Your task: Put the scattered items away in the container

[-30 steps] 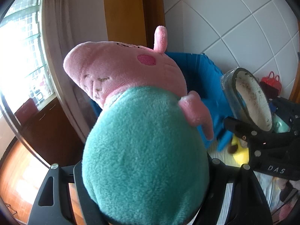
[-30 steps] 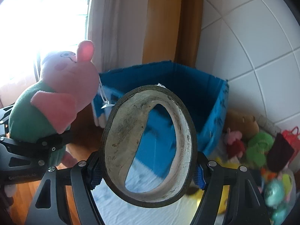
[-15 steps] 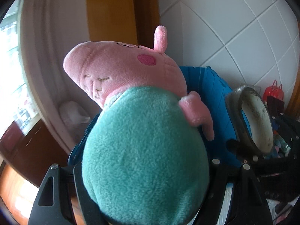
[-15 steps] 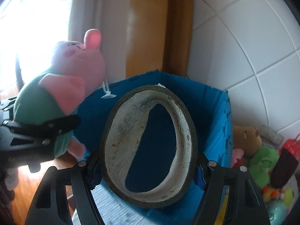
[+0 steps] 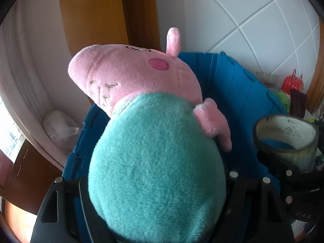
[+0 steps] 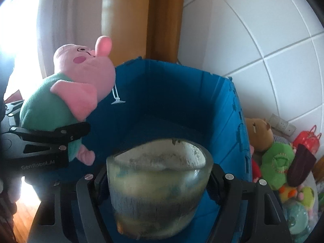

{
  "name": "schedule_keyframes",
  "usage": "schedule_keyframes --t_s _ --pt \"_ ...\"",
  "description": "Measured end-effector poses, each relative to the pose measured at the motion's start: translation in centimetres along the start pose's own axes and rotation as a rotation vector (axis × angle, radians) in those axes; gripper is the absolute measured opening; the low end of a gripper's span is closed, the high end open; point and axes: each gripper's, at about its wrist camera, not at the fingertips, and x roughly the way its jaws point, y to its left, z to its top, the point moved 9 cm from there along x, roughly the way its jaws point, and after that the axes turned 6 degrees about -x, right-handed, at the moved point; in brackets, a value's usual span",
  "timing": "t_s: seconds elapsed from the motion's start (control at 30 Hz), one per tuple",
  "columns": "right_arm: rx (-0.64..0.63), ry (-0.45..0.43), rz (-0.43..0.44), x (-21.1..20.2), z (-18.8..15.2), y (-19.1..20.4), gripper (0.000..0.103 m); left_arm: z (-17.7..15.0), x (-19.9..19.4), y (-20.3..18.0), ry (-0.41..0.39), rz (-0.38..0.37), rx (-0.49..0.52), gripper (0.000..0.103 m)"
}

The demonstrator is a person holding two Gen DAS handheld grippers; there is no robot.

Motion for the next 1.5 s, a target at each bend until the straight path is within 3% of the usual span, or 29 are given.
schedule_keyframes --t_s 0.13,0.27,0.53,0.63,0.77,0.83,0.9,1.5 --pt "-0.041 0.068 -0.016 2.0 0.2 -0.7 0.074 0.5 1.6 -1.4 0.118 -0.103 0.058 0.075" --pt "-0.054 0.108 -0.019 3.1 0.2 -1.2 0.074 -0.2 4.0 -1.0 0.192 -0.035 0.165 0.075" --pt "-0.042 0.165 -0.006 5.1 -0.4 -2.0 0.076 -1.4 5.7 -1.2 0.256 -0.027 0.157 0.082" --pt "-0.043 0.160 -0.017 5.1 -0.2 -2.1 0.084 -1.5 6.0 -1.3 0.264 -0.036 0.154 0.084" --pt "-0.049 0.160 -0.008 5.0 -0.2 -1.9 0.085 -1.0 5.5 -1.4 0.256 -0.038 0.150 0.086" --pt "-0.051 0.159 -0.007 4.9 -0.2 -1.8 0.085 -0.9 5.0 -1.4 0.246 -0.038 0.150 0.098" --pt "-0.050 0.156 -0.008 4.8 -0.1 -1.8 0.085 -0.8 4.5 -1.4 0.231 -0.037 0.149 0.103" --pt "-0.059 0.102 -0.031 0.9 -0.4 -0.5 0.087 -1.9 -1.0 -0.9 0.128 -0.014 0.098 0.103"
